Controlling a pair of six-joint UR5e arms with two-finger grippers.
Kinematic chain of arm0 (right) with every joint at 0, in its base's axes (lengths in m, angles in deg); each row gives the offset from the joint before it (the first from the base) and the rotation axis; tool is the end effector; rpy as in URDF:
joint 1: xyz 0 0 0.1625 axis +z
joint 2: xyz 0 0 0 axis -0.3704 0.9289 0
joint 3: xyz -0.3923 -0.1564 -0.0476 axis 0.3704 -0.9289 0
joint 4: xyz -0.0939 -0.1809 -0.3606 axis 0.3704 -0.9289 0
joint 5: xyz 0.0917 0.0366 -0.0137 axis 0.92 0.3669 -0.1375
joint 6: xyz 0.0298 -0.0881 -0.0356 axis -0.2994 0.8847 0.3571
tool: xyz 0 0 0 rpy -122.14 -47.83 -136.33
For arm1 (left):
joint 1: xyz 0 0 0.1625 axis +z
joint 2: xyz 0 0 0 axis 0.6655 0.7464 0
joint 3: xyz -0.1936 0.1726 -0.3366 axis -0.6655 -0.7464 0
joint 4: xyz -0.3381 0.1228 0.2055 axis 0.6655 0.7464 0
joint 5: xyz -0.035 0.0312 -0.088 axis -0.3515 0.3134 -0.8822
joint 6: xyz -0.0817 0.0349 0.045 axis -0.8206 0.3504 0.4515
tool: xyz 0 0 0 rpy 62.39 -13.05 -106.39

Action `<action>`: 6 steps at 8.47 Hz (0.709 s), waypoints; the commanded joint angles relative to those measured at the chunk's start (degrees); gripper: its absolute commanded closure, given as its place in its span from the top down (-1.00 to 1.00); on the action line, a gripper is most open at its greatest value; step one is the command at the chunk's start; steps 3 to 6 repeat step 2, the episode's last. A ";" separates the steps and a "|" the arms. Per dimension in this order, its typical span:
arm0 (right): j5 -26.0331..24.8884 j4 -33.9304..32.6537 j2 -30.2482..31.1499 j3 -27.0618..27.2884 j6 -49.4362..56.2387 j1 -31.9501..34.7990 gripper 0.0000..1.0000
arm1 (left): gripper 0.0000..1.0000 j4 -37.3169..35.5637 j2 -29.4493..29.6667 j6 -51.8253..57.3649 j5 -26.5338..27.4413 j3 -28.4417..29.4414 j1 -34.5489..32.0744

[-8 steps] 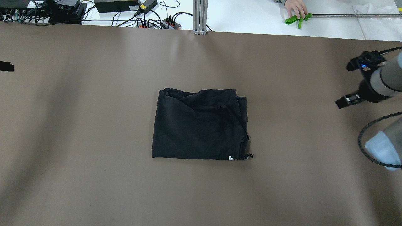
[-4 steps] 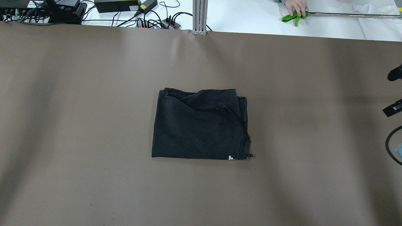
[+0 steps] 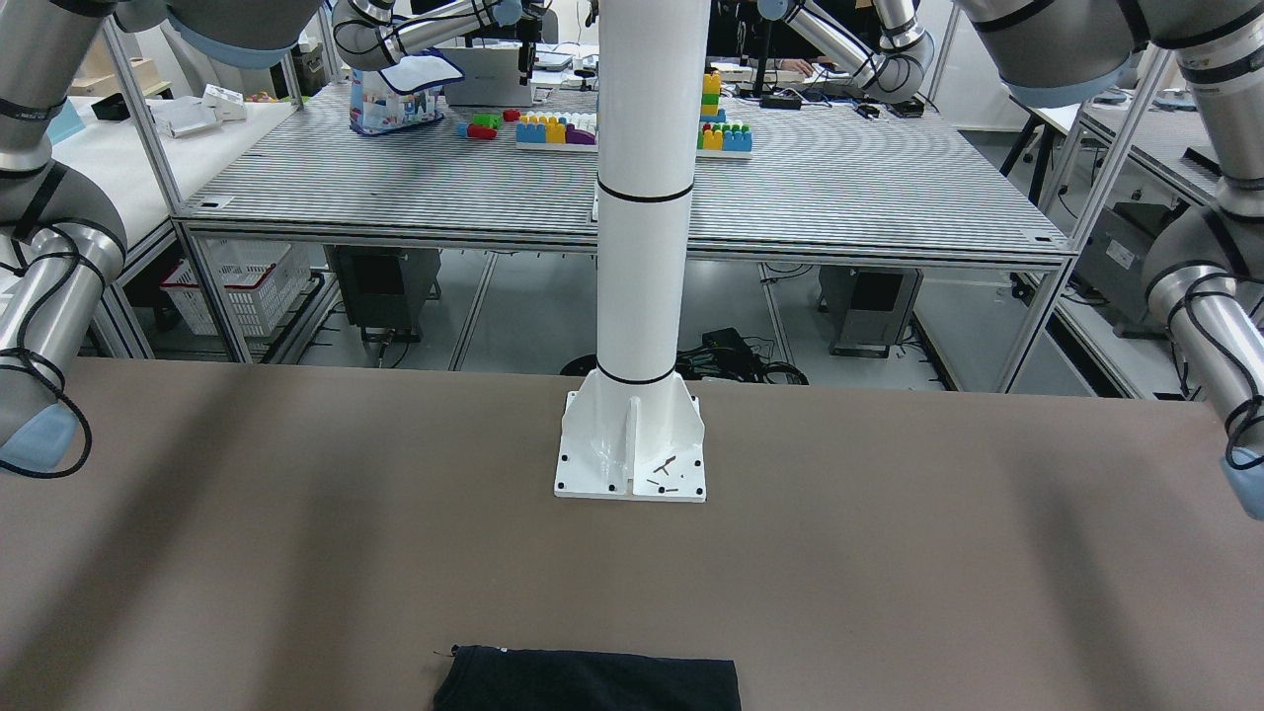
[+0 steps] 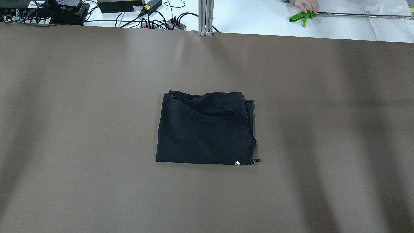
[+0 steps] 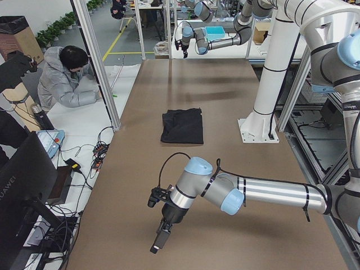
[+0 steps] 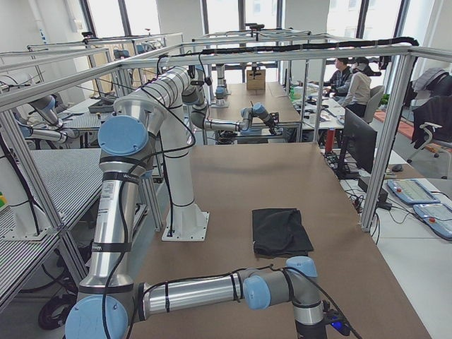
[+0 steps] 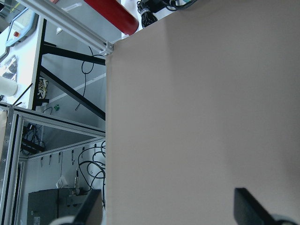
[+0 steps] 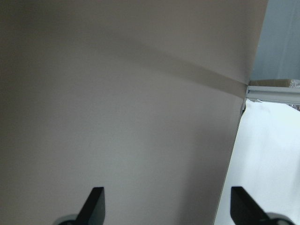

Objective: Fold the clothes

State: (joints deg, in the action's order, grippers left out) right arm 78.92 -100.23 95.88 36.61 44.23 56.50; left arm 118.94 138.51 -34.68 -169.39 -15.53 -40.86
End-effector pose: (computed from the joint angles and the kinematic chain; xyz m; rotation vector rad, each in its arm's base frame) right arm 0.0091 -0.5244 0.6097 0.1975 -0.1997 -0.1934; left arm -0.0577 -0.5099 0.5814 0.5181 0.1879 -0.0394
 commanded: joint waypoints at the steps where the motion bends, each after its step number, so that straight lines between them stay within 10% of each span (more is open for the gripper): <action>1: 0.05 3.77 0.10 -3.16 3.30 2.35 0.88 | 1.00 0.23 -0.53 1.11 0.48 0.37 -0.57; 6: 0.05 3.94 0.28 -3.60 3.30 2.70 0.88 | 1.00 0.32 -0.53 1.11 0.83 0.37 -0.57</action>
